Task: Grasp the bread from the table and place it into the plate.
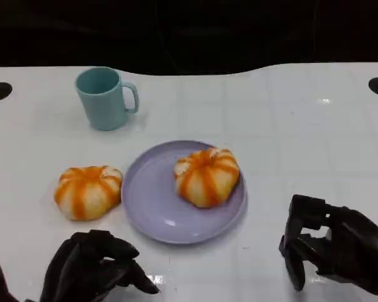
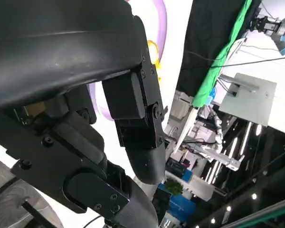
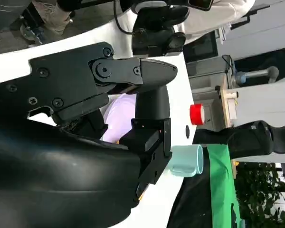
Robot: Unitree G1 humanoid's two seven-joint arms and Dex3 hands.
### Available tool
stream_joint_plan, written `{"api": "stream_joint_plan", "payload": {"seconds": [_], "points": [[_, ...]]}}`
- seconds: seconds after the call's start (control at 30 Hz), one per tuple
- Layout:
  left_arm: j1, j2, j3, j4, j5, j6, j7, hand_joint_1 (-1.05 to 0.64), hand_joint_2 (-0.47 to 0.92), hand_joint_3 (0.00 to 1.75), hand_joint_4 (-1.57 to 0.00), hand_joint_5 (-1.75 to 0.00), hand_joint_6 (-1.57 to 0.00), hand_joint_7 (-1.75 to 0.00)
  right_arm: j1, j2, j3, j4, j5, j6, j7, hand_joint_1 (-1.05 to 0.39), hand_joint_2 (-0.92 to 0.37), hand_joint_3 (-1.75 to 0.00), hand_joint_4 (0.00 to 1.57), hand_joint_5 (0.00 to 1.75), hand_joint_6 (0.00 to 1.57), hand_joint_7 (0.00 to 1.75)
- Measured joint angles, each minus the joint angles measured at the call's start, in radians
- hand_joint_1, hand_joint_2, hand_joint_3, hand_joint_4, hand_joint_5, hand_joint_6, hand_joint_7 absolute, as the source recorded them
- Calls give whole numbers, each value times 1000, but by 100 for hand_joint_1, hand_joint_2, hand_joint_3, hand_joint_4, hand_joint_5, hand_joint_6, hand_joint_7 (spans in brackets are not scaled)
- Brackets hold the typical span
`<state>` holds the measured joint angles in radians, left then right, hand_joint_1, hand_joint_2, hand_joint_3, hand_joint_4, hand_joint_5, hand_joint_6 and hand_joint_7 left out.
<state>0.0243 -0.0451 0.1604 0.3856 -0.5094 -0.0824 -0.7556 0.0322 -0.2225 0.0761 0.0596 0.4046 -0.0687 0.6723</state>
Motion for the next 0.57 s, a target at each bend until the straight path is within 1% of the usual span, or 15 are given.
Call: {"api": "stream_joint_plan", "payload": {"seconds": [0.17, 0.27, 0.33, 0.43, 0.57], "points": [[-12, -2, 0, 13, 1, -1, 1, -100, 65, 0, -157, -46, -157, -19, -6, 1, -31, 4, 2, 9, -3, -49, -92, -34, 93, 175, 73, 175], [-17, -5, 1, 18, 1, -2, 1, -98, 66, 0, -157, -46, -157, -18, 0, 9, -38, -24, 11, 72, -31, -51, -92, -34, 93, 175, 72, 175], [-18, -7, 1, 24, 1, -8, 1, -98, 65, 0, -157, -45, -157, -18, 13, 11, -42, -60, 14, 111, -50, -51, -92, -38, 91, 175, 71, 175], [-18, -6, 3, 28, 1, -9, 1, -99, 65, 0, -157, -45, -157, -18, 44, 12, -46, -108, 13, 136, -63, -51, -92, -42, 88, 175, 68, 175], [-18, -6, 4, 29, 1, -9, 1, -100, 65, 0, -157, -45, -157, -18, 81, 15, -46, -141, 12, 165, -79, -50, -92, -44, 87, 175, 67, 175]]}}
